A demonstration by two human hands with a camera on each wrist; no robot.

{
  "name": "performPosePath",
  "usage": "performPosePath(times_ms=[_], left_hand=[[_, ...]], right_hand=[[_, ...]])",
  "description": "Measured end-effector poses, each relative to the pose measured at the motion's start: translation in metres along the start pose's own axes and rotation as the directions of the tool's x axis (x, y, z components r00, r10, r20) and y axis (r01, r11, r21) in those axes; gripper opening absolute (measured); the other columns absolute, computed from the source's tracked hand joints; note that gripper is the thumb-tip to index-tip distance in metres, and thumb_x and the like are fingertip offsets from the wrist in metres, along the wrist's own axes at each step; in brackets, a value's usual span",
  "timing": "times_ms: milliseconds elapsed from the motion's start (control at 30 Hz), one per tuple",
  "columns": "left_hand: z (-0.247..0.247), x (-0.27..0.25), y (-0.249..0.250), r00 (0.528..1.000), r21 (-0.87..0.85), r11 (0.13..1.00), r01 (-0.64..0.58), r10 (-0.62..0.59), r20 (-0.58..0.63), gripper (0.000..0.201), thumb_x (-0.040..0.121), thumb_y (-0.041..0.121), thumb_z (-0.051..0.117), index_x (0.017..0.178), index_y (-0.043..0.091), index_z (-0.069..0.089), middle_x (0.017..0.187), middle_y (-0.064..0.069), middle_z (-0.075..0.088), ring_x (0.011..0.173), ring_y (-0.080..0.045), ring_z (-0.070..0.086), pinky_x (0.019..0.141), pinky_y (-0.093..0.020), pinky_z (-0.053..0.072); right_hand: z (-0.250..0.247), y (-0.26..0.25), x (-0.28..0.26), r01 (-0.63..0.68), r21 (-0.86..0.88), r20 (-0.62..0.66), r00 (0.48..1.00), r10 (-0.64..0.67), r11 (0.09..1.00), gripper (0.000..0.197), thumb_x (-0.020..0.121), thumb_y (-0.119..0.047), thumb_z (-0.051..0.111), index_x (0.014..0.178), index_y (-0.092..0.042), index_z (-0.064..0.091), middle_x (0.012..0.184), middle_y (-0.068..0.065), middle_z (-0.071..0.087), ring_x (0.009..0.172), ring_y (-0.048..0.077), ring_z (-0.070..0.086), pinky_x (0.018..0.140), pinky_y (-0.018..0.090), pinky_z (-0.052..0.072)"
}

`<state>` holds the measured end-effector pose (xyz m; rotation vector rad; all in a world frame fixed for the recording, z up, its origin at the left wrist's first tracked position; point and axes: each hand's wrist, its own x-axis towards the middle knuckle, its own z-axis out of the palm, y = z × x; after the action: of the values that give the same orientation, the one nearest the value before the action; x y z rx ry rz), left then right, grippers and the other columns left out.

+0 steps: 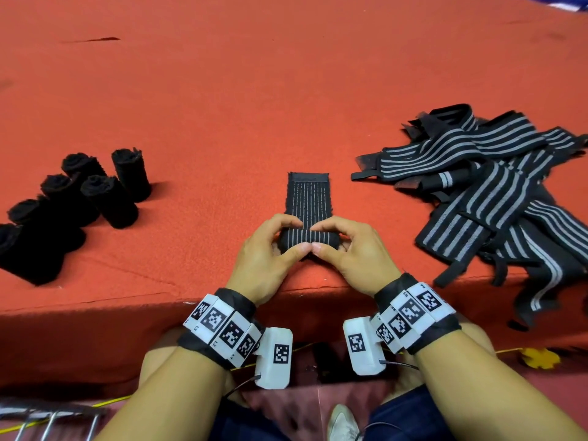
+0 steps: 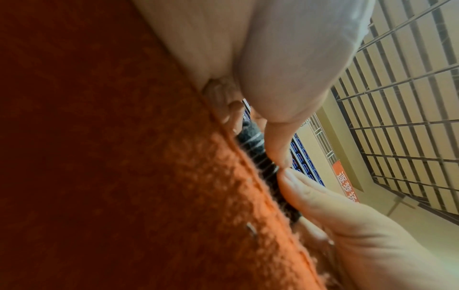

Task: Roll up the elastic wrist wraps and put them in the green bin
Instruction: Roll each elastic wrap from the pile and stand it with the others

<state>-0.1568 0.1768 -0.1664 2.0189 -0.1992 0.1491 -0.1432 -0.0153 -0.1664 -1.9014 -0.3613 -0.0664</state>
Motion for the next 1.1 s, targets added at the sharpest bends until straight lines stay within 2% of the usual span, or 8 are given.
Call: performPosePath(times_ms=[133, 233, 400, 533, 667, 767, 1033, 1100], left_hand=[[-0.0002, 0.0015, -0.0028, 1.000, -0.015, 1.000, -0.016, 0.016, 0.013, 0.026, 0.082, 0.024, 0.080, 0.102, 0.036, 0.069, 0.099, 0.010, 0.067, 0.061, -0.006, 0.048, 0.064, -0.026, 0.043], [0.0006, 0.0031, -0.0054, 1.000, -0.008, 1.000, 0.024, -0.024, -0.007, 0.017, 0.084, 0.028, 0.077, 0.096, 0.037, 0.070, 0.086, 0.009, 0.070, 0.062, -0.009, 0.051, 0.069, -0.033, 0.047], [0.0015, 0.0039, -0.0025, 0.997, 0.015, 0.998, 0.055, -0.054, -0.049, 0.004, 0.091, 0.031, 0.073, 0.094, 0.034, 0.073, 0.084, 0.012, 0.072, 0.075, -0.009, 0.063, 0.075, -0.029, 0.050], [0.0016, 0.0030, -0.0015, 0.996, 0.021, 0.998, 0.063, -0.061, -0.069, 0.008, 0.089, 0.038, 0.074, 0.096, 0.036, 0.071, 0.073, 0.013, 0.066, 0.064, -0.006, 0.055, 0.071, -0.031, 0.050], [0.0008, -0.0016, 0.0016, 1.000, 0.051, 0.998, 0.029, -0.029, -0.007, 0.032, 0.079, 0.037, 0.084, 0.105, 0.040, 0.065, 0.080, 0.015, 0.063, 0.056, 0.001, 0.047, 0.064, -0.026, 0.044], [0.0006, -0.0021, 0.0021, 1.000, 0.059, 0.998, -0.025, 0.025, -0.004, 0.039, 0.077, 0.030, 0.086, 0.108, 0.040, 0.066, 0.101, 0.013, 0.063, 0.066, 0.003, 0.050, 0.067, -0.023, 0.040], [0.0012, 0.0030, 0.0023, 0.997, 0.045, 0.996, 0.077, -0.077, -0.004, 0.008, 0.089, 0.034, 0.076, 0.096, 0.036, 0.072, 0.087, 0.014, 0.074, 0.079, -0.009, 0.067, 0.080, -0.031, 0.054], [0.0013, 0.0044, 0.0021, 0.996, 0.062, 0.994, 0.093, -0.093, -0.012, 0.008, 0.091, 0.037, 0.073, 0.098, 0.033, 0.073, 0.090, 0.014, 0.074, 0.086, -0.008, 0.068, 0.085, -0.036, 0.054]], right_hand=[[0.0025, 0.0016, 0.0013, -0.043, -0.033, -0.020, 0.999, 0.042, 0.999, 0.017, 0.085, -0.031, 0.076, 0.101, -0.026, 0.075, 0.084, -0.014, 0.073, 0.066, 0.002, 0.064, 0.070, 0.025, 0.053], [0.0002, -0.0024, 0.0002, -0.033, -0.064, 0.008, 0.999, 0.034, 0.997, 0.018, 0.088, -0.021, 0.077, 0.106, -0.023, 0.075, 0.069, -0.026, 0.064, 0.050, -0.001, 0.049, 0.056, 0.011, 0.037], [-0.0003, -0.0030, -0.0005, 0.023, -0.014, 0.049, 0.999, -0.022, 1.000, 0.035, 0.080, -0.003, 0.080, 0.110, -0.020, 0.072, 0.099, -0.008, 0.065, 0.061, -0.006, 0.054, 0.060, 0.009, 0.038], [-0.0009, 0.0022, 0.0015, -0.035, 0.016, 0.004, 0.999, 0.035, 0.999, 0.022, 0.085, -0.012, 0.077, 0.101, -0.027, 0.071, 0.072, -0.008, 0.064, 0.049, 0.008, 0.036, 0.049, 0.023, 0.033], [0.0015, 0.0026, 0.0035, -0.052, 0.028, -0.047, 0.997, 0.054, 0.998, 0.014, 0.084, -0.031, 0.071, 0.097, -0.033, 0.071, 0.090, -0.002, 0.074, 0.062, 0.020, 0.056, 0.064, 0.039, 0.054], [0.0022, 0.0023, 0.0041, -0.055, -0.008, -0.057, 0.997, 0.054, 0.998, 0.008, 0.087, -0.029, 0.070, 0.094, -0.031, 0.073, 0.091, -0.007, 0.074, 0.072, 0.011, 0.062, 0.071, 0.036, 0.053], [-0.0024, -0.0038, 0.0010, -0.010, 0.037, 0.052, 0.999, 0.008, 0.999, 0.030, 0.083, -0.003, 0.078, 0.111, -0.014, 0.073, 0.108, -0.004, 0.062, 0.064, -0.008, 0.056, 0.062, 0.010, 0.042], [-0.0030, -0.0044, 0.0002, -0.021, 0.045, 0.079, 0.997, 0.017, 0.999, 0.037, 0.081, 0.000, 0.079, 0.114, -0.014, 0.072, 0.098, -0.010, 0.065, 0.053, -0.003, 0.052, 0.055, 0.010, 0.039]])
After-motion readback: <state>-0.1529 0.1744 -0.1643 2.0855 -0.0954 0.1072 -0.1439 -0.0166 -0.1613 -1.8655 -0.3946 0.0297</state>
